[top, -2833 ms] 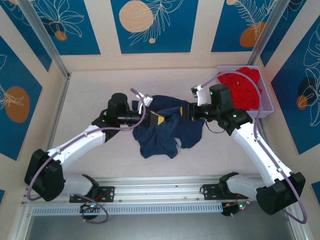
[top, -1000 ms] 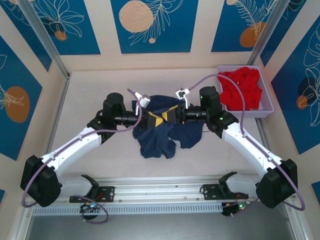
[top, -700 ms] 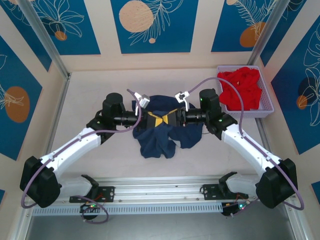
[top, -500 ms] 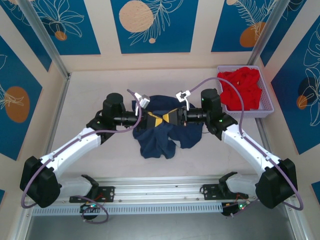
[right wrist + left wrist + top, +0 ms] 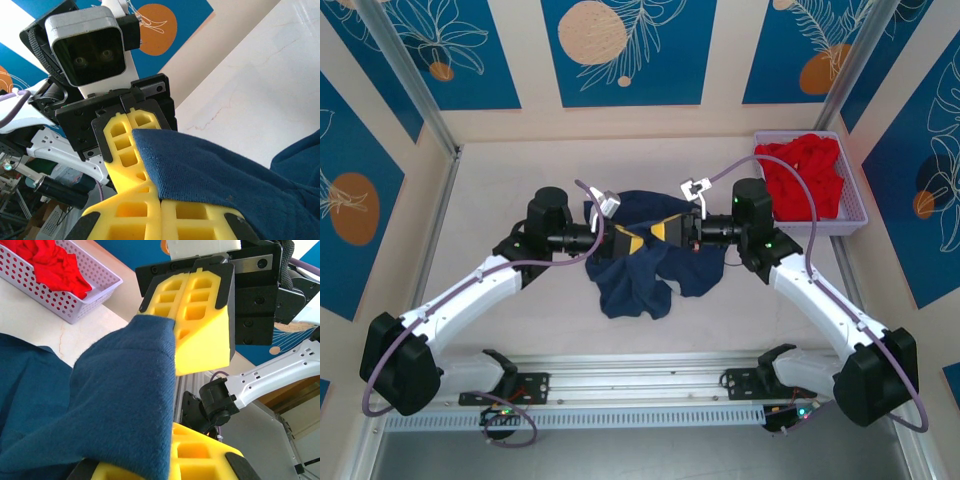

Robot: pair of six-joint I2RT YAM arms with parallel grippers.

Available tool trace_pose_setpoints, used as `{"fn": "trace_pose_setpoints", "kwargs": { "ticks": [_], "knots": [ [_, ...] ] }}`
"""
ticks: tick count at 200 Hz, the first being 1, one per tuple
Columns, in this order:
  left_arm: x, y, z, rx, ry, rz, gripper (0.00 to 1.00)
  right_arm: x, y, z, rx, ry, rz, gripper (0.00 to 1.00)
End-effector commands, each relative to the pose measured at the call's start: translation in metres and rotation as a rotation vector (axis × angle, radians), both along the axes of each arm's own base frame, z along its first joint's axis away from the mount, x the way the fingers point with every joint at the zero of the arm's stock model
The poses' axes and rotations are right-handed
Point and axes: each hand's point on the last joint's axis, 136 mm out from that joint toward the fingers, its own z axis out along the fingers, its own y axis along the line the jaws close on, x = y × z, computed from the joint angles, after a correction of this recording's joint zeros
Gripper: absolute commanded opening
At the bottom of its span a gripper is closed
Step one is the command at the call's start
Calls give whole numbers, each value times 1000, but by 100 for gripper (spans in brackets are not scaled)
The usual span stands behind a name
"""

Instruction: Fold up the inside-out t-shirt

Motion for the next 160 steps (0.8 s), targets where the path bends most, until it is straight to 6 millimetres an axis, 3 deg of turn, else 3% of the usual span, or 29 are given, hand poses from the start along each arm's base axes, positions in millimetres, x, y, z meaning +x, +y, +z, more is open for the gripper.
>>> {"fn": "trace_pose_setpoints", "kwargs": {
  "ticks": [1, 23, 39, 53, 68, 95, 114, 160],
  "knots": [
    [0, 2, 7, -8, -52, -14, 0, 4, -6, 4, 7, -15, -48, 0],
    [-9, 0, 6, -13, -52, -80, 0, 22, -13, 2, -41, 11, -159, 0],
    [-15, 0, 11, -31, -60, -116, 0, 38, -23, -16, -163, 84, -275, 0],
    [-16, 1, 14, -38, -78, -116, 0, 39, -28, -27, -249, 97, -302, 0],
    [-13, 2, 14, -30, -91, -92, 0, 28, -27, -25, -254, 56, -259, 3],
    [-10, 2, 14, -20, -89, -81, 0, -1, -21, -14, -224, -56, -129, 20],
    [-10, 2, 14, -22, -89, -77, 0, -16, -21, -19, -252, -113, -66, 27],
    [-9, 2, 14, -23, -82, -69, 0, -35, -6, -23, -226, -186, 61, 32]
  ]
}}
